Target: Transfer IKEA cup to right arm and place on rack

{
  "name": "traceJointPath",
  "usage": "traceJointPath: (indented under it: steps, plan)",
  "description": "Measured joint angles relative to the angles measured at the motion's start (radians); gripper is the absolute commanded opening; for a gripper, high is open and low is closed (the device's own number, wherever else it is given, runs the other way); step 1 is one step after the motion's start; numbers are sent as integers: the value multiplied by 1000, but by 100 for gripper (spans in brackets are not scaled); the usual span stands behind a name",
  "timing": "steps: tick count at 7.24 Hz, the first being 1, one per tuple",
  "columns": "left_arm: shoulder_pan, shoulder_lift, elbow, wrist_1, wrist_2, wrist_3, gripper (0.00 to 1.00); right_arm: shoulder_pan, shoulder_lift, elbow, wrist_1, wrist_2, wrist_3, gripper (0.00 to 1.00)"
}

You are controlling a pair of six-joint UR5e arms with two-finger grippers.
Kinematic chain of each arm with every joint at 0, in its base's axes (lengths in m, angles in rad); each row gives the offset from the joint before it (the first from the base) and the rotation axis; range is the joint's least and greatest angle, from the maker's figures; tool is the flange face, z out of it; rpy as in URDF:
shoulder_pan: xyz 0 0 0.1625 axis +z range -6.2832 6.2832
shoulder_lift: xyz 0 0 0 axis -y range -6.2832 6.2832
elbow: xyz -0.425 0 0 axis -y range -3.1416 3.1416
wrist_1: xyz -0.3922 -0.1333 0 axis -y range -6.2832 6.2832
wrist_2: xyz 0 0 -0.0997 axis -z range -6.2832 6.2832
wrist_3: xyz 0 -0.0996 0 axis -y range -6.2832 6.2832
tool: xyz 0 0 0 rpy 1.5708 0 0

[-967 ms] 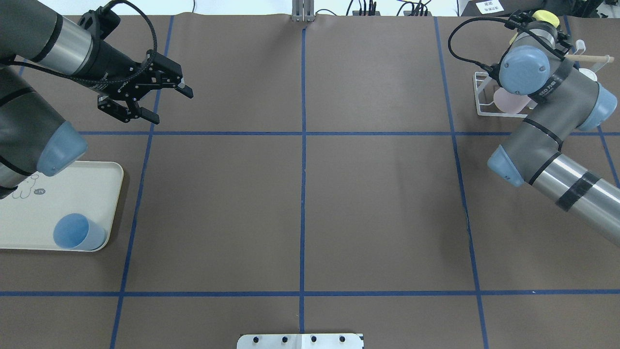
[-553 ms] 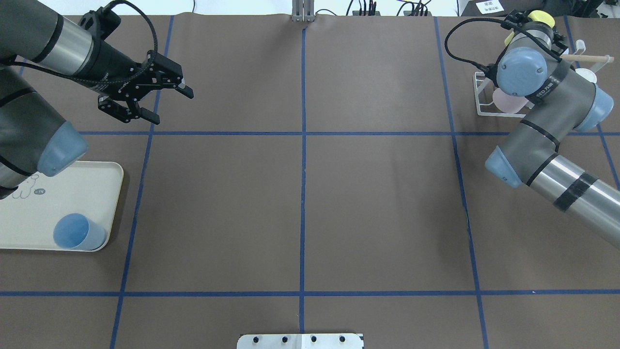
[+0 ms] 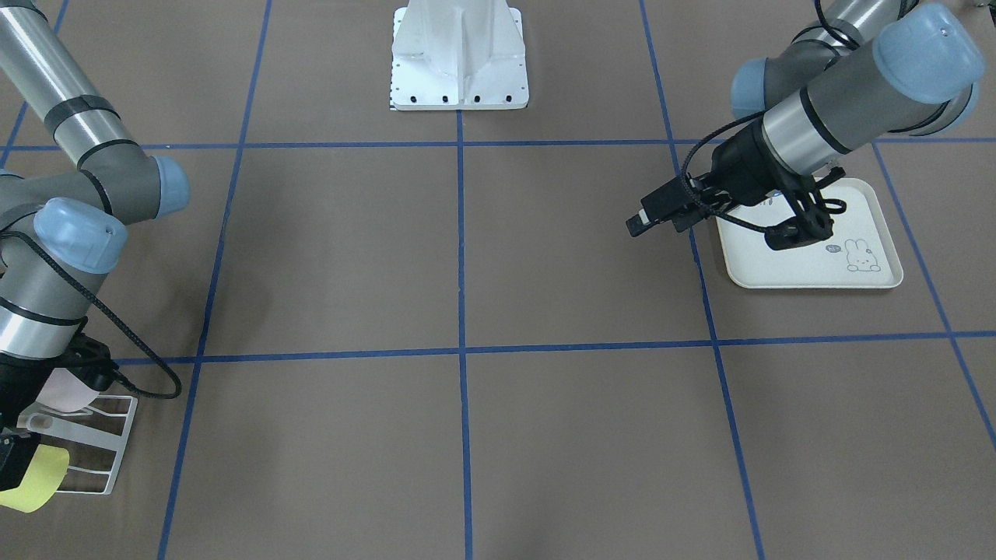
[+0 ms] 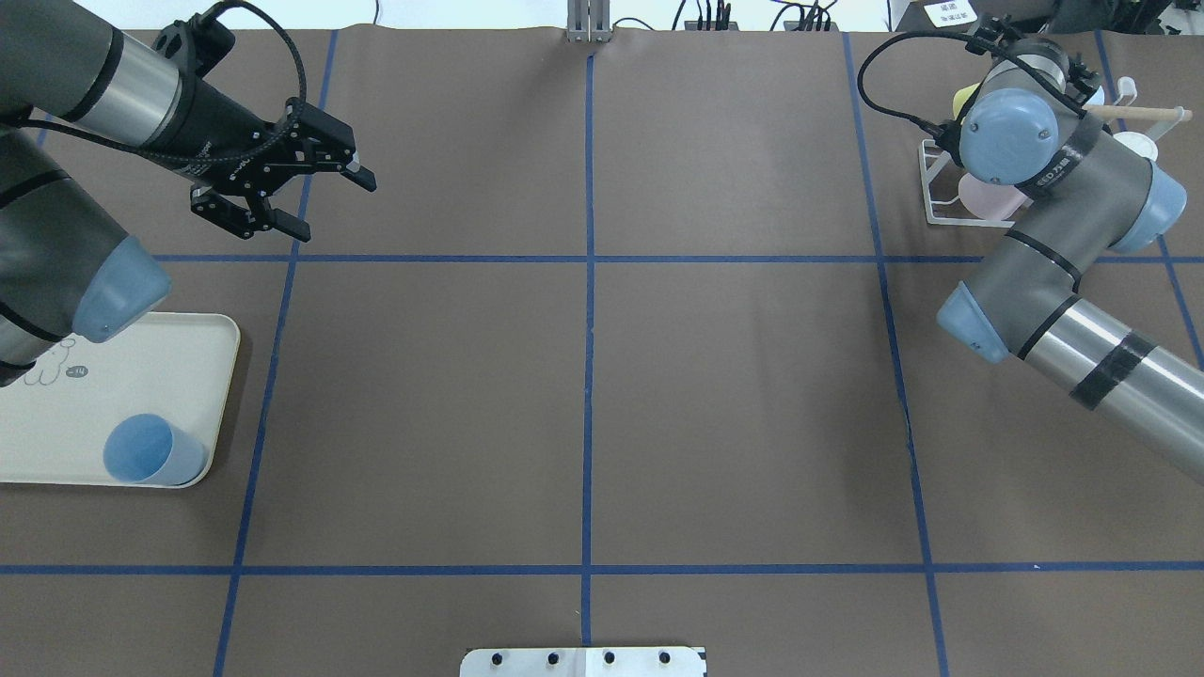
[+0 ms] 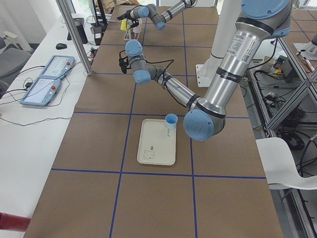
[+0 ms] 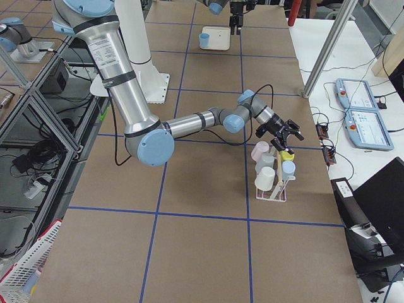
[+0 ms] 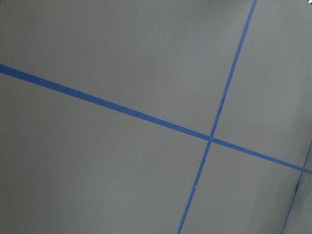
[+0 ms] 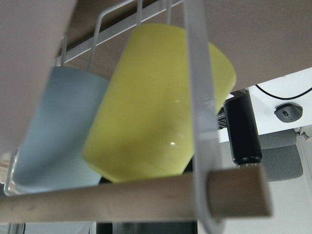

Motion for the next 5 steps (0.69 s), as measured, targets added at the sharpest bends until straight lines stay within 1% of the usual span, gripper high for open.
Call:
traceJointPath:
  steps: [2,3,4,5]
  plan:
    - [-2,2,-9,5,3,1,100,1,34,16,-3,9,28,99]
    - [-6,4,-15,6,14,7,100,2,46,36,-5,28,85,99]
    - [-11,8,-21,8,27,29,100,3,50,60,-6,63,179,99]
    - [-20,22,-25,8,34,76,100,4,49,84,-7,115,315,99]
